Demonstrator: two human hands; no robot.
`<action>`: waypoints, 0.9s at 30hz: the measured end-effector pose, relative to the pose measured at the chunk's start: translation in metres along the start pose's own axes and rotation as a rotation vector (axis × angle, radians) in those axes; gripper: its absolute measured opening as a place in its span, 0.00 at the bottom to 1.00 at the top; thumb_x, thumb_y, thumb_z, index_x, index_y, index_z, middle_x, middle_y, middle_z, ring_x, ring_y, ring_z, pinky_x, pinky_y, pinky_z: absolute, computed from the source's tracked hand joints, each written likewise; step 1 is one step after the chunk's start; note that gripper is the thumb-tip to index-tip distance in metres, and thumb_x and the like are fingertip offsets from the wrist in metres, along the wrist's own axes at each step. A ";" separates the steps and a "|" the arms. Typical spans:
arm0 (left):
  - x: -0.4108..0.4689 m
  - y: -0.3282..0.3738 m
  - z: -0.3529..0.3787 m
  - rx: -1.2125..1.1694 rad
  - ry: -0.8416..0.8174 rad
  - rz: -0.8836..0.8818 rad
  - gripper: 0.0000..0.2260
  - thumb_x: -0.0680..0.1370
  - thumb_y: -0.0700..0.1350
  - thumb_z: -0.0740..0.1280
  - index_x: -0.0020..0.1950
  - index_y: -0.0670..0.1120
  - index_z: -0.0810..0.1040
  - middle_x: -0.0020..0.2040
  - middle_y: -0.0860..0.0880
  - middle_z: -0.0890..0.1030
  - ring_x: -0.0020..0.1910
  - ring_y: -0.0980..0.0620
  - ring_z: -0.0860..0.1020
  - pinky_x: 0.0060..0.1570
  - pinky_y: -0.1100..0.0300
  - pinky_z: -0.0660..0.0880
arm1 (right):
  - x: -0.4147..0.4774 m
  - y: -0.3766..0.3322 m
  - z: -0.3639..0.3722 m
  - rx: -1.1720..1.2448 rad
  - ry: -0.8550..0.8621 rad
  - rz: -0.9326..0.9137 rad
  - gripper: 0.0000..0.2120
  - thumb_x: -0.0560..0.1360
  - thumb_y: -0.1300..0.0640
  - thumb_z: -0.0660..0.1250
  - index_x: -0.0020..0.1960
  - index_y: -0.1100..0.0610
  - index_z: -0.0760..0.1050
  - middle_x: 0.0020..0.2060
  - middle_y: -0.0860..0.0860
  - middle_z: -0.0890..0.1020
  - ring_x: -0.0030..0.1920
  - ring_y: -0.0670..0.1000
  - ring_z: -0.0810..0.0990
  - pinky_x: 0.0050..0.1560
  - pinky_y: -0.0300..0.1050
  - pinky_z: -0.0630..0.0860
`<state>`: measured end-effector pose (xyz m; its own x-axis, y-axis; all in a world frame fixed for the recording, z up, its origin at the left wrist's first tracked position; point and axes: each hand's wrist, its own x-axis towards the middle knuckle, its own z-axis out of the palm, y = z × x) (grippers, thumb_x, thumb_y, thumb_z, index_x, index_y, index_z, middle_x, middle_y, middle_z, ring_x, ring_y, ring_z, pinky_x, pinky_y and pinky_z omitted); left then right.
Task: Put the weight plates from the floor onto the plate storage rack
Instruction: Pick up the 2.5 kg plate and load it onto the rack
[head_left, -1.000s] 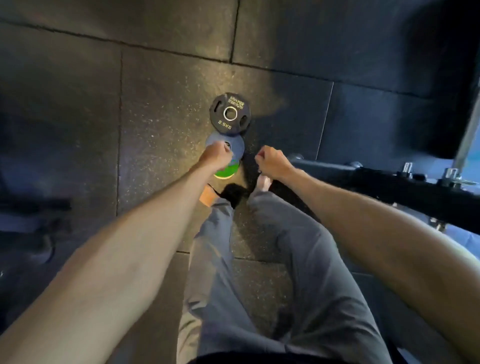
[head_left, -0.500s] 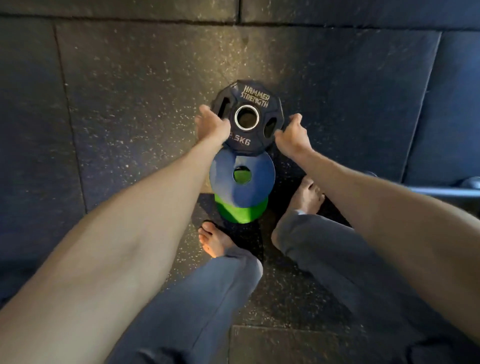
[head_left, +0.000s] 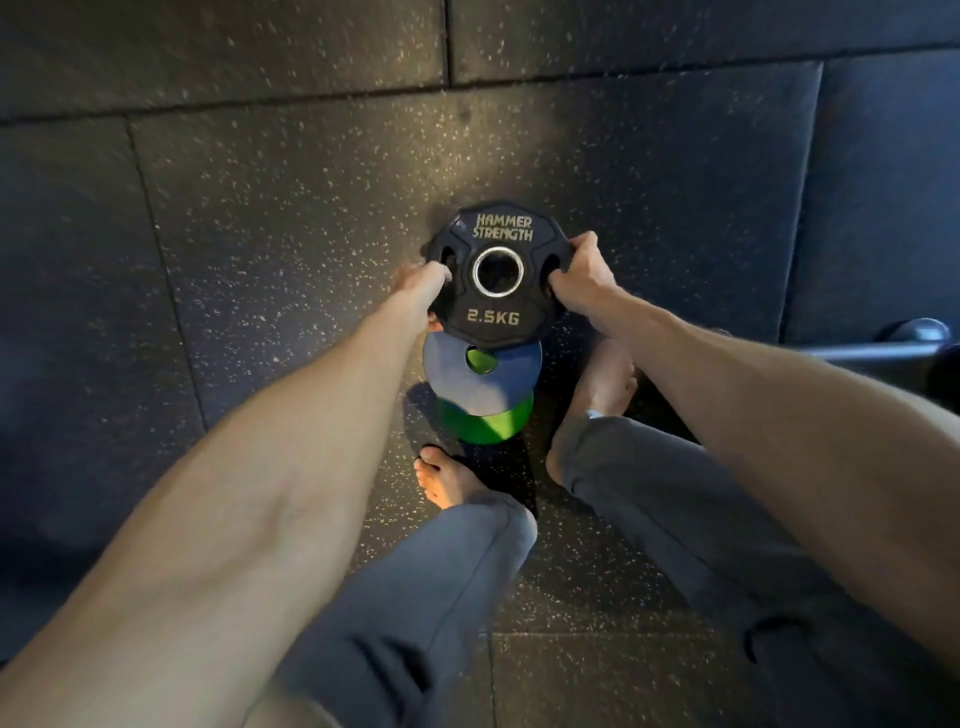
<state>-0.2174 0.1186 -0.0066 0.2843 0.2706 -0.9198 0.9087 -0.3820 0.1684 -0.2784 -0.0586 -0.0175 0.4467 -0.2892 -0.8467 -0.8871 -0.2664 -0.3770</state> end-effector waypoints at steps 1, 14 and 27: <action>-0.023 0.001 -0.003 -0.004 -0.024 -0.030 0.05 0.77 0.39 0.64 0.42 0.45 0.71 0.45 0.42 0.77 0.41 0.46 0.76 0.47 0.51 0.77 | -0.021 -0.003 -0.013 -0.008 0.003 -0.009 0.20 0.77 0.62 0.62 0.66 0.61 0.62 0.51 0.55 0.74 0.50 0.54 0.73 0.48 0.46 0.69; -0.389 0.035 -0.075 0.413 -0.186 0.291 0.16 0.75 0.38 0.67 0.59 0.41 0.67 0.49 0.37 0.77 0.46 0.41 0.79 0.47 0.41 0.79 | -0.397 -0.027 -0.156 0.353 0.336 -0.006 0.17 0.77 0.62 0.63 0.64 0.62 0.65 0.57 0.60 0.79 0.58 0.58 0.77 0.50 0.42 0.68; -0.679 -0.029 -0.035 0.635 -0.306 0.889 0.18 0.69 0.50 0.70 0.53 0.42 0.73 0.52 0.40 0.79 0.49 0.41 0.80 0.37 0.47 0.81 | -0.709 0.063 -0.222 0.872 0.879 -0.065 0.16 0.75 0.63 0.66 0.62 0.56 0.68 0.42 0.51 0.80 0.40 0.50 0.80 0.45 0.49 0.79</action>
<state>-0.4261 -0.0226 0.6252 0.5854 -0.5145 -0.6266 0.0778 -0.7336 0.6751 -0.6250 -0.0748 0.6426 0.1209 -0.9065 -0.4046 -0.4910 0.2997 -0.8180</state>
